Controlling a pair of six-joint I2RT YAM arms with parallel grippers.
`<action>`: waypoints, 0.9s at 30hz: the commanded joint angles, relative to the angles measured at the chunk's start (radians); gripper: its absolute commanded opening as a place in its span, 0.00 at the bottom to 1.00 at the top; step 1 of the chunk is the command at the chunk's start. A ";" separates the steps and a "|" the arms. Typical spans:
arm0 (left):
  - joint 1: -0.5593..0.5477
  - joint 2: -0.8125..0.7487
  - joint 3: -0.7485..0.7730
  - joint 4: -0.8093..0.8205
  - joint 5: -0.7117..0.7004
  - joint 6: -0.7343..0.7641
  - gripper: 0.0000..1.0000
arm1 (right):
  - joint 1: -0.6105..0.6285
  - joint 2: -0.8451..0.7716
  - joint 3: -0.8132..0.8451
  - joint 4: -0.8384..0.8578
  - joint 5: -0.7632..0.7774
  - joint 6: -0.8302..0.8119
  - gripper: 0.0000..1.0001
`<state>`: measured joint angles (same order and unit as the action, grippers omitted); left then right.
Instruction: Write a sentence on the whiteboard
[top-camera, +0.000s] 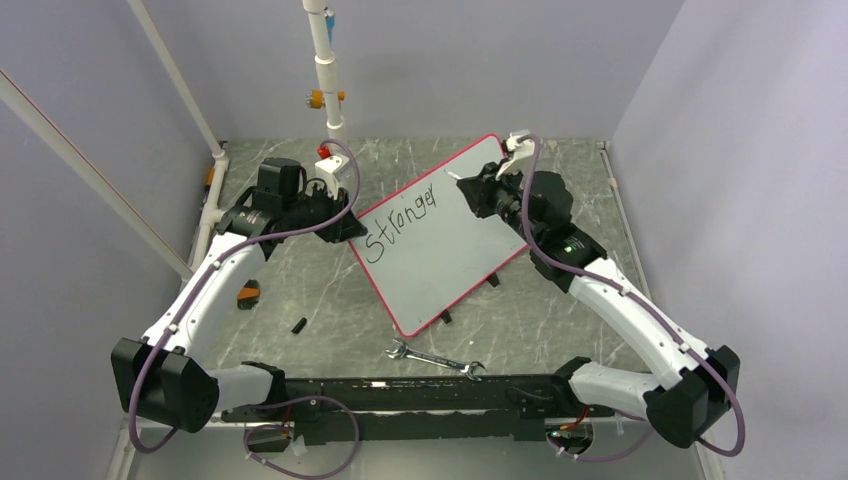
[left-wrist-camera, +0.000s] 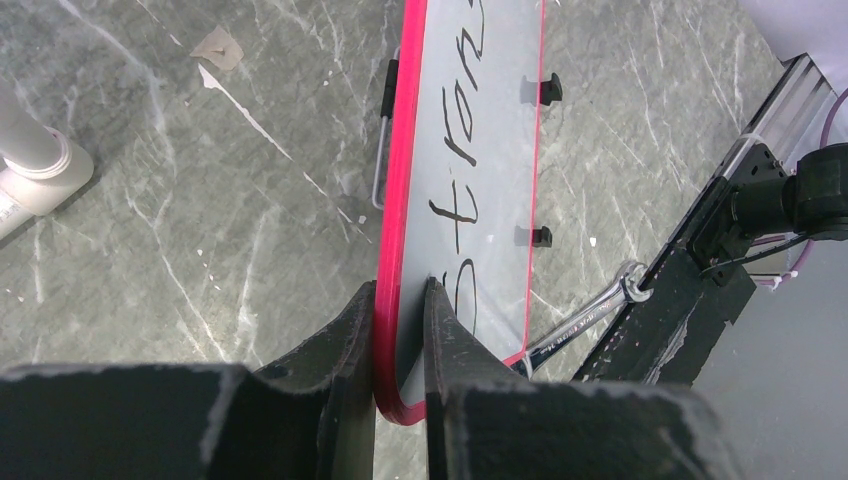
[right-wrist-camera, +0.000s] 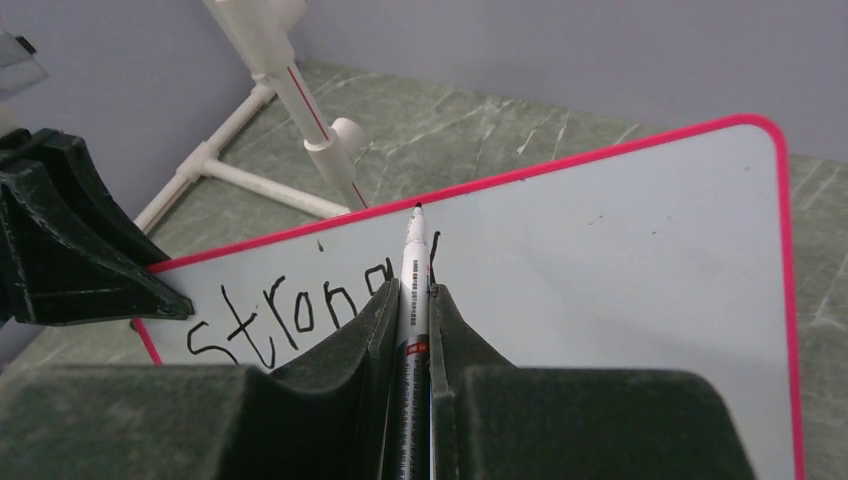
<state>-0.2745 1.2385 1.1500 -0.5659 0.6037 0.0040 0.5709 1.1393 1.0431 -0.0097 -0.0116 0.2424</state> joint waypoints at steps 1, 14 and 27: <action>0.002 -0.022 0.002 0.014 -0.129 0.103 0.00 | -0.003 -0.052 -0.030 0.014 0.056 -0.009 0.00; -0.003 -0.021 0.002 0.018 -0.135 0.101 0.00 | -0.003 -0.131 -0.152 -0.029 0.098 -0.028 0.00; -0.017 -0.022 0.000 0.023 -0.131 0.099 0.00 | -0.003 -0.193 -0.241 -0.069 0.113 -0.023 0.00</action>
<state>-0.2859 1.2320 1.1500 -0.5632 0.5991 0.0044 0.5701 0.9730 0.8165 -0.0814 0.0780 0.2302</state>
